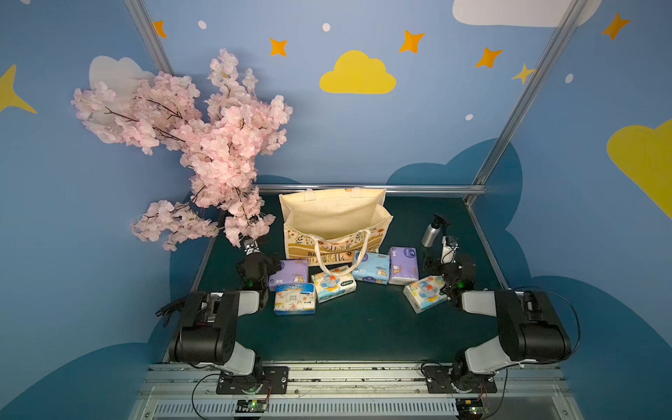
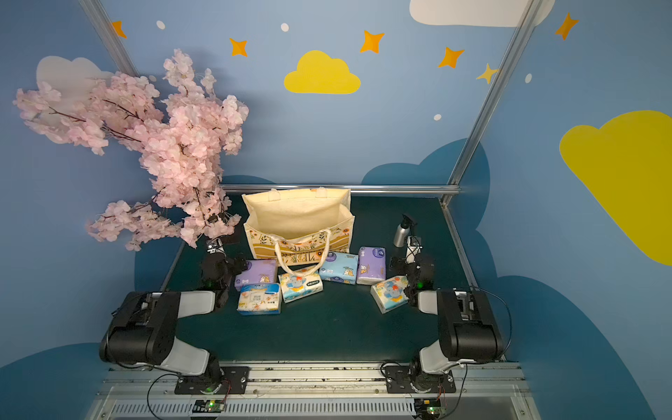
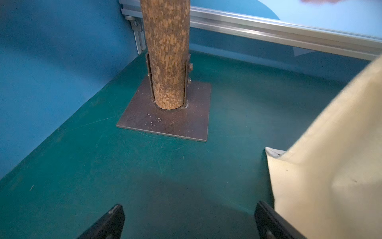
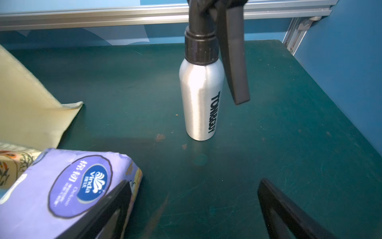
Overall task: Put tissues into the canvas bag
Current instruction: Pick up the pack of facial tissues from the center of the board.
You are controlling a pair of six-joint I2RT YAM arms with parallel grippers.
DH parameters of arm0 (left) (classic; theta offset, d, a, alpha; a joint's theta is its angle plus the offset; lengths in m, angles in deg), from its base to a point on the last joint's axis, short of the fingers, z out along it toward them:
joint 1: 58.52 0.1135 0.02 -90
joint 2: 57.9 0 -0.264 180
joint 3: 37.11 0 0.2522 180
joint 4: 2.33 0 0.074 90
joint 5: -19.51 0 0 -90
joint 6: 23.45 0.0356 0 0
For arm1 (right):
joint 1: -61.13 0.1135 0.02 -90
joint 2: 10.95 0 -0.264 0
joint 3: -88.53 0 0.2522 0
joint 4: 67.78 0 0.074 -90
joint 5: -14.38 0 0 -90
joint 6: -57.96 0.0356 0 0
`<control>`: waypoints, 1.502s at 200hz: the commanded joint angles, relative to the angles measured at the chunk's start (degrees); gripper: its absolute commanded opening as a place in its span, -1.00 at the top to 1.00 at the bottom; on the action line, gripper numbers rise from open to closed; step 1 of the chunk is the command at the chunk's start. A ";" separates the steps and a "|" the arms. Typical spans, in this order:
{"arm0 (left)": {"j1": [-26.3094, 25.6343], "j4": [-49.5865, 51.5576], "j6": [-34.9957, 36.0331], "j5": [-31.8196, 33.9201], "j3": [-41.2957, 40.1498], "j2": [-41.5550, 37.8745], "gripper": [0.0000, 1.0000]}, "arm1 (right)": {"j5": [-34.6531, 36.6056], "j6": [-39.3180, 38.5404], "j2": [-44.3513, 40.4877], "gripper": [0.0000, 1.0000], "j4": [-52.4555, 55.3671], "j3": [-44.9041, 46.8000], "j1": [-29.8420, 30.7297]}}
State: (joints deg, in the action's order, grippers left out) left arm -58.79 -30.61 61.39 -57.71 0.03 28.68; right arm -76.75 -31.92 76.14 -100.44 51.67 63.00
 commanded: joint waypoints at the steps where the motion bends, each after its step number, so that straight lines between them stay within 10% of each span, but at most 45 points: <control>1: 0.17 -0.86 -0.37 0.58 0.18 0.10 -0.98 | 0.42 -0.13 -0.03 -0.94 0.10 -0.02 0.24; 193: 0.23 -1.36 -1.65 1.59 0.29 -0.44 -0.98 | 1.29 1.19 -0.67 -0.93 0.90 -0.54 -0.40; 221: 0.28 23.16 -2.14 1.90 10.19 -10.27 -0.98 | -0.36 2.65 -9.18 -0.92 20.62 -6.23 -0.81; 300: -0.40 50.88 -20.85 5.04 8.00 -41.82 -0.98 | -11.92 9.59 -30.14 -0.92 49.11 -10.35 1.86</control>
State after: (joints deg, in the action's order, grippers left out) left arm -58.68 5.87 49.08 -52.90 9.78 -8.95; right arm -83.20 -24.05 49.45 -65.33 43.41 63.11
